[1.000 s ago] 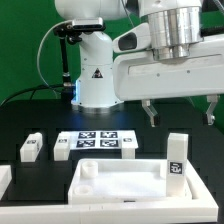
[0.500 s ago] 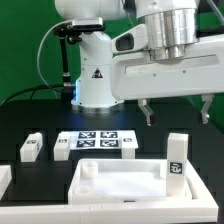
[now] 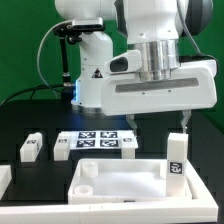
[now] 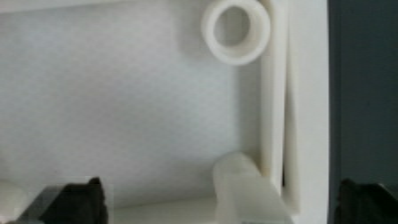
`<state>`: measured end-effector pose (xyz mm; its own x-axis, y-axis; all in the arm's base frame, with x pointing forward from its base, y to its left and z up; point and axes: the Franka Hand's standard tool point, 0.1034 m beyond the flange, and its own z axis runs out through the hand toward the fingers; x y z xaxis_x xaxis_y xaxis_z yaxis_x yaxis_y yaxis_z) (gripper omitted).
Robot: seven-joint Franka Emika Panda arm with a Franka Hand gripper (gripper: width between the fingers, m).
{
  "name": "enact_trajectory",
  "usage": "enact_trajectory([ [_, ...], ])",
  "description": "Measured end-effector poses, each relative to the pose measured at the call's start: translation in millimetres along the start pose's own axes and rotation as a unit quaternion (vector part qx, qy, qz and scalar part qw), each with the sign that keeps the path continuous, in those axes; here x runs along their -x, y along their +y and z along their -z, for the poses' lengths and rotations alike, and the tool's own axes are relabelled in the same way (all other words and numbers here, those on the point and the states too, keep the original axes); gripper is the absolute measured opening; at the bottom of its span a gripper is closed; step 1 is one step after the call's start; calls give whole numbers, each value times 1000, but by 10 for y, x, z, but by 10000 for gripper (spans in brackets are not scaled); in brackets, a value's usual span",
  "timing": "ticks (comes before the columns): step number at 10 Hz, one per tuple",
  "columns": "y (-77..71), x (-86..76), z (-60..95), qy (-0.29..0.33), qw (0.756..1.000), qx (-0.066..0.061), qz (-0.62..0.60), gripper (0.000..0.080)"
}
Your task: Assemble desk
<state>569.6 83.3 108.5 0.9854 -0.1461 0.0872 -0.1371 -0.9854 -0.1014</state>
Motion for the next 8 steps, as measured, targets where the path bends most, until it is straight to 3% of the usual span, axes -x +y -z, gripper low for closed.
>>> enact_trajectory([
  [3,30,3,-12,-1,993,1,114,649],
  [5,204,387,-218,-46,990,10,132,649],
  [6,274,496,-249,-54,990,12,126,649],
  [8,247,507,-251,-76,989,9,126,649],
])
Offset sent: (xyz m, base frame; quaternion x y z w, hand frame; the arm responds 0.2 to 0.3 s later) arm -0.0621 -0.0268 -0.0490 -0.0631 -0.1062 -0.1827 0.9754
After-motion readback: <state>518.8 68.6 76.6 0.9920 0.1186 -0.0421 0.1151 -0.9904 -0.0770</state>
